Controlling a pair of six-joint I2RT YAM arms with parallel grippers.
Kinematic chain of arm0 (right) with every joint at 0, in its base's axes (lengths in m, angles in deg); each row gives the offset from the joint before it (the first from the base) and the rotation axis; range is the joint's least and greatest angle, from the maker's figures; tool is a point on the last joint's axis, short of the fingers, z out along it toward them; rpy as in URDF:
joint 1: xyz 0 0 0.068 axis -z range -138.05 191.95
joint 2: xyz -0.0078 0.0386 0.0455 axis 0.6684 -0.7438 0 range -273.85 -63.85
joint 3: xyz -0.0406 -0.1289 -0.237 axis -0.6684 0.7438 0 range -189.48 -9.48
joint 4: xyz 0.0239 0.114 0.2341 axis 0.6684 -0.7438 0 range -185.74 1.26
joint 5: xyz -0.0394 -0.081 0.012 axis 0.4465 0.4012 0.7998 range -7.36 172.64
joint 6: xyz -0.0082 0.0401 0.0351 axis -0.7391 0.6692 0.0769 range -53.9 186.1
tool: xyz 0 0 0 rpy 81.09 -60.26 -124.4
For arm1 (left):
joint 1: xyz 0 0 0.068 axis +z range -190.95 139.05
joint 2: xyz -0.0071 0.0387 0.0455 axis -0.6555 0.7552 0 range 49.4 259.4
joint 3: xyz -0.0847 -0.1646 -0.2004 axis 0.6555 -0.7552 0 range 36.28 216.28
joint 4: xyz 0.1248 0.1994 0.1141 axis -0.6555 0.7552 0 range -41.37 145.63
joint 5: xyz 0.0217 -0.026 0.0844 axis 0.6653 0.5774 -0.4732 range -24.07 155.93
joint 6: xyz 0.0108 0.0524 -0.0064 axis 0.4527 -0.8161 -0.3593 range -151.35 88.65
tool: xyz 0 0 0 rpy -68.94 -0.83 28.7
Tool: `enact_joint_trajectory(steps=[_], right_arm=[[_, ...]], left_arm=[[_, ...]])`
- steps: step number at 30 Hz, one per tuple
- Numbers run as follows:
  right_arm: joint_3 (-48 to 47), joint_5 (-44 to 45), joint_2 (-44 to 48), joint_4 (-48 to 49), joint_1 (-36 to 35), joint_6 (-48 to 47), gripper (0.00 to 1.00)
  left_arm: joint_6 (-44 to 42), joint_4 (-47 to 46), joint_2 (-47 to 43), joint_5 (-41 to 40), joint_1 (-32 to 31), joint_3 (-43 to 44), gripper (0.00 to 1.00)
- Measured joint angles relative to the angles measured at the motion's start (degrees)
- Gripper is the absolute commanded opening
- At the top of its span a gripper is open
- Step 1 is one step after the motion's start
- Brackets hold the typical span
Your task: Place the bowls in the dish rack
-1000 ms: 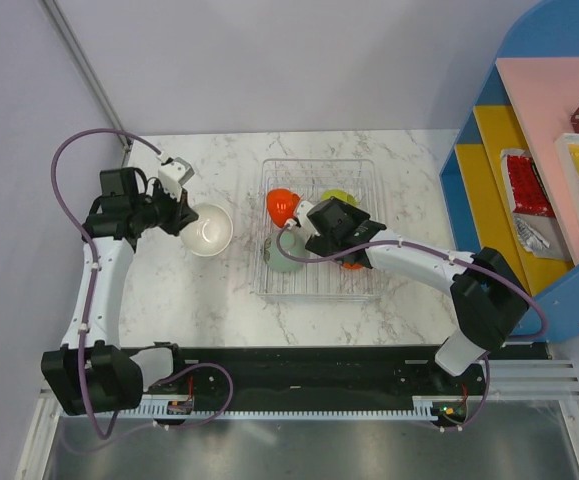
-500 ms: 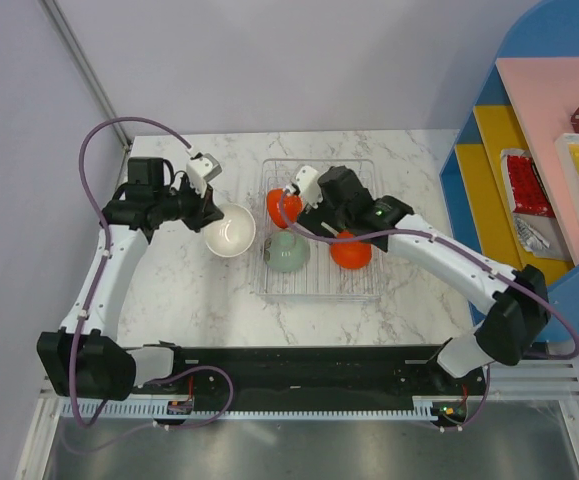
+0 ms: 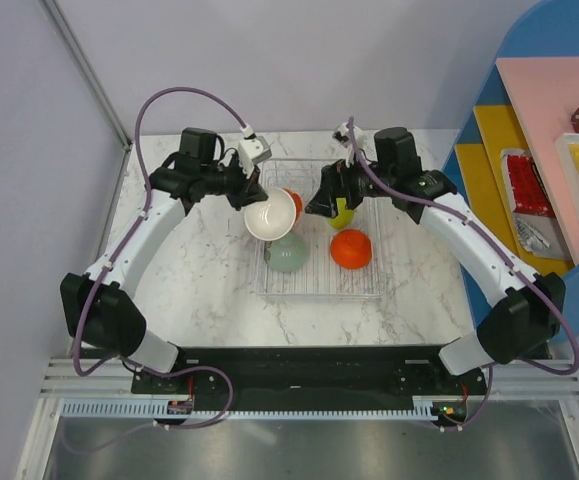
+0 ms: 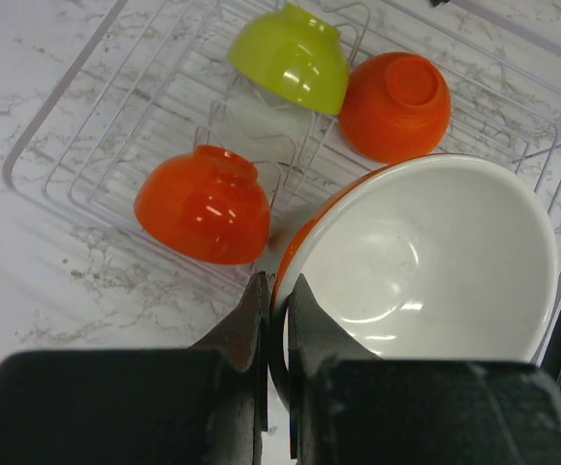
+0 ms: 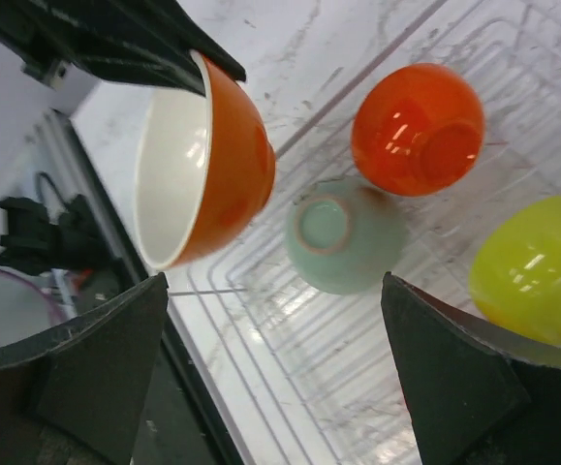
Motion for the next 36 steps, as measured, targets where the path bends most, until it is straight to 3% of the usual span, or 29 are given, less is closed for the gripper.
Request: enact_joint_trajectory(steps=[5,13,19,36], right_arm=[[4.3,-17.8,-4.2,9.1,7.8,14.1,0.98],[13.7,-30.2,-4.7,25.4,9.0,30.8,0.98],[15.1,-33.2,-4.9,32.3,8.9,35.7,0.98],[16.9,-34.9,-7.3,39.4,8.9,41.0,0.98]], left_arm=[[0.0,-0.2,4.0,-0.3,-4.2,3.8,0.02],[0.0,0.0,6.2,-1.0,-7.6,6.6,0.02],[-0.1,0.3,7.7,-2.0,-9.1,10.6,0.02],[-0.1,1.2,7.9,-1.6,-11.3,12.5,0.02]])
